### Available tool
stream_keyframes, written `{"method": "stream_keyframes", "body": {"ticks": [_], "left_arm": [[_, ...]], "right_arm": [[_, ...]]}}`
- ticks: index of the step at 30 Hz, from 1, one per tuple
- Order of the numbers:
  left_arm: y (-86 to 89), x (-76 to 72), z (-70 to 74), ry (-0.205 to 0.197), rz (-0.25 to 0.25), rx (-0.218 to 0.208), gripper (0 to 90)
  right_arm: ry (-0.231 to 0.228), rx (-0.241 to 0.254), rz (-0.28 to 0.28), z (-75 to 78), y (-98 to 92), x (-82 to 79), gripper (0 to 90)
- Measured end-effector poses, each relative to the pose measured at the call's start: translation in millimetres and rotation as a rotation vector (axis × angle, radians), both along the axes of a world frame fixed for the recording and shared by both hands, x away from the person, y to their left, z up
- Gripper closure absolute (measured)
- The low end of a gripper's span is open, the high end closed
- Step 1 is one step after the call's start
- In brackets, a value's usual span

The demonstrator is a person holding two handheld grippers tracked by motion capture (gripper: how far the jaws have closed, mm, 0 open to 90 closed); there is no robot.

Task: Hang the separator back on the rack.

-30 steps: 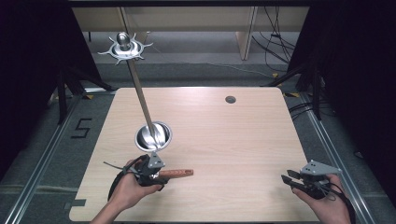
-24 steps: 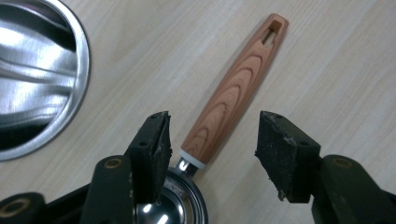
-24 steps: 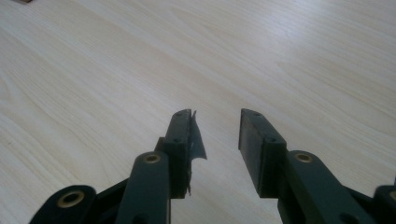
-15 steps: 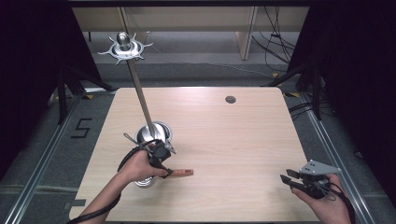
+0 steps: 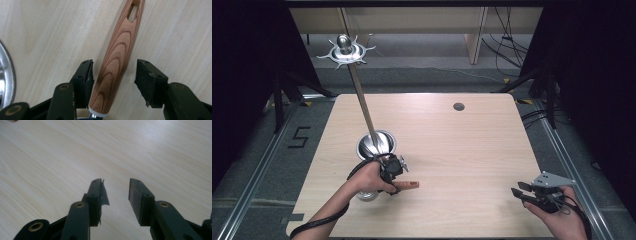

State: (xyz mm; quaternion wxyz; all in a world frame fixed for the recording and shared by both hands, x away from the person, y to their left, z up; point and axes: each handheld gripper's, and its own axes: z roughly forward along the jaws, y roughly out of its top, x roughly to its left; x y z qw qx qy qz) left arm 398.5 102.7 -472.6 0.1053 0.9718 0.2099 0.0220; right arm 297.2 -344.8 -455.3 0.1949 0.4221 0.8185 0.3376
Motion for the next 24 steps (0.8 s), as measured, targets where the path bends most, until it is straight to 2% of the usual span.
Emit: {"method": "stream_keyframes", "body": {"ticks": [3,6,10,11,12,19,21,24], "left_arm": [[-1.5,0.7,-0.5,0.006,-0.007,0.014,49.2],[-2.7,2.1,-1.5,0.012,-0.003,0.036,55.0],[-3.8,2.1,-3.5,0.02,-0.015,0.063,58.1],[-4.3,1.8,-3.9,0.022,-0.017,0.069,58.1],[-5.1,1.2,-5.2,0.025,-0.024,0.075,60.1],[-10.2,1.8,-5.6,0.049,-0.053,0.11,63.4],[-10.4,1.9,-6.2,0.045,-0.056,0.109,63.9],[-11.1,2.3,-6.1,0.062,-0.06,0.111,64.7]], "right_arm": [[0.001,0.001,0.001,-0.1,-0.1,-0.1,63.6],[0.0,-0.01,0.004,-0.3,-1.1,0.4,63.6],[0.002,0.0,0.004,-0.1,-0.2,0.0,63.5],[0.027,0.017,-0.012,-0.1,1.8,-1.7,63.6],[0.002,-0.003,0.004,-0.9,0.7,-0.6,63.5],[-0.001,-0.017,0.016,-0.6,0.1,0.5,63.3],[-0.003,-0.017,0.016,-0.7,0.0,0.5,63.4],[-0.014,-0.02,0.022,-1.4,-0.5,1.2,63.4]]}}
